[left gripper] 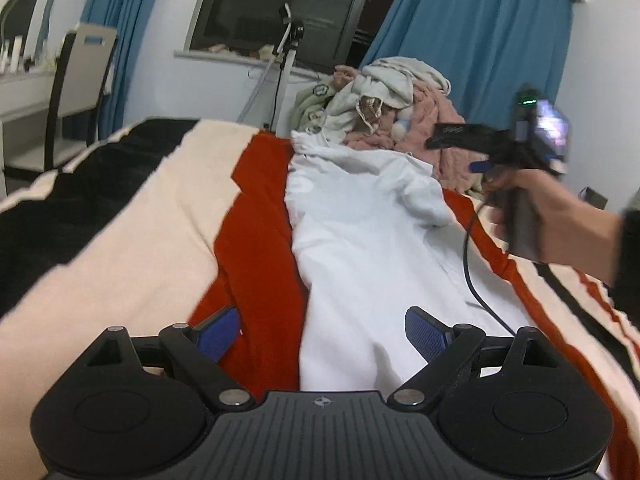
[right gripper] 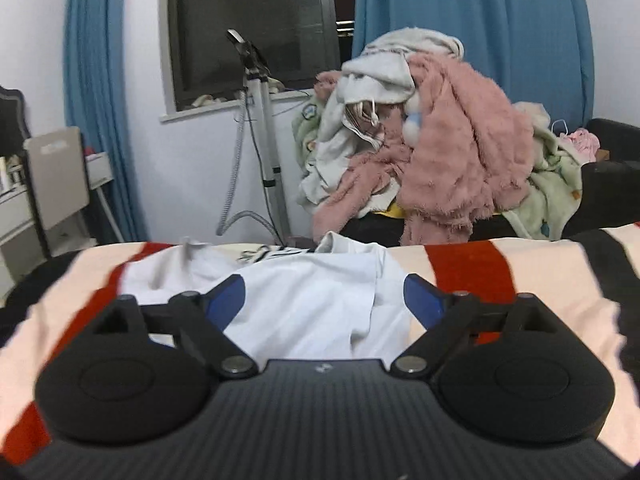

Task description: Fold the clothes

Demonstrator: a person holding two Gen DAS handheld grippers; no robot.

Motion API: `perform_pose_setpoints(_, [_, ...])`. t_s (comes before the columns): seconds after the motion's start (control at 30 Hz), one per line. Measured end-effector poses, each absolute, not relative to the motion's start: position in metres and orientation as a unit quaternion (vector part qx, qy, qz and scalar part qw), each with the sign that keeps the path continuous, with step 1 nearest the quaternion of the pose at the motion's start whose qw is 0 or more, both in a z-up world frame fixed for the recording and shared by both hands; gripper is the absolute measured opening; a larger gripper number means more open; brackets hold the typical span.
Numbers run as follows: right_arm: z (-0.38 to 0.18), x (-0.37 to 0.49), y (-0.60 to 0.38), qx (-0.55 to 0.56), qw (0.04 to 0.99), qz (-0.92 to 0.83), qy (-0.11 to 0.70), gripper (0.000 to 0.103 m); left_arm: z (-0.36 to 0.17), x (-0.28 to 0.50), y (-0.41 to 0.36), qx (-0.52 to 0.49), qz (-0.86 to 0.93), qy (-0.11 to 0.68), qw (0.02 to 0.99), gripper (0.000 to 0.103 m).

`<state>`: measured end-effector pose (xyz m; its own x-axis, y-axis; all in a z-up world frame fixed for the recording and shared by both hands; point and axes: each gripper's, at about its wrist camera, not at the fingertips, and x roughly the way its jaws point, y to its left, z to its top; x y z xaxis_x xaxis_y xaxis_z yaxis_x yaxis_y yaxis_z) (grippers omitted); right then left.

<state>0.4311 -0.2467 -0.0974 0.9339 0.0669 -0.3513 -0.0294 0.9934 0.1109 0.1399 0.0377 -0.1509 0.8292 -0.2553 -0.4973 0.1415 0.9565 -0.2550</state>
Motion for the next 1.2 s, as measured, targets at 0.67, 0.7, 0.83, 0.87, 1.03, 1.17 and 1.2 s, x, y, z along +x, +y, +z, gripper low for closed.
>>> perform_pose_setpoints(0.67, [-0.075, 0.036, -0.273, 0.154, 0.962, 0.032, 0.222, 0.087, -0.083, 0.026, 0.019, -0.09, -0.147, 0.226, 0.959, 0.092])
perform_pose_setpoints(0.7, [-0.078, 0.034, -0.276, 0.172, 0.958, 0.035, 0.227, 0.087, -0.086, 0.024, 0.02, -0.099, -0.149, 0.241, 0.954, 0.092])
perform_pose_setpoints(0.83, [-0.097, 0.044, -0.296, 0.279, 0.922, 0.056, 0.264, 0.087, -0.104, 0.024, 0.031, -0.154, -0.127, 0.315, 0.928, 0.091])
perform_pose_setpoints(0.87, [-0.105, 0.047, -0.301, 0.307, 0.909, 0.059, 0.276, 0.087, -0.111, 0.027, 0.037, -0.178, -0.115, 0.333, 0.919, 0.09])
perform_pose_setpoints(1.03, [-0.16, 0.061, -0.316, 0.427, 0.835, 0.05, 0.345, 0.088, -0.141, 0.042, 0.06, -0.276, -0.106, 0.404, 0.866, 0.083])
perform_pose_setpoints(1.17, [-0.191, 0.063, -0.316, 0.477, 0.791, 0.024, 0.383, 0.074, -0.15, 0.041, 0.067, -0.297, -0.113, 0.421, 0.849, 0.065])
perform_pose_setpoints(1.2, [-0.19, 0.062, -0.315, 0.476, 0.792, 0.027, 0.382, 0.069, -0.15, 0.04, 0.067, -0.298, -0.116, 0.423, 0.848, 0.061])
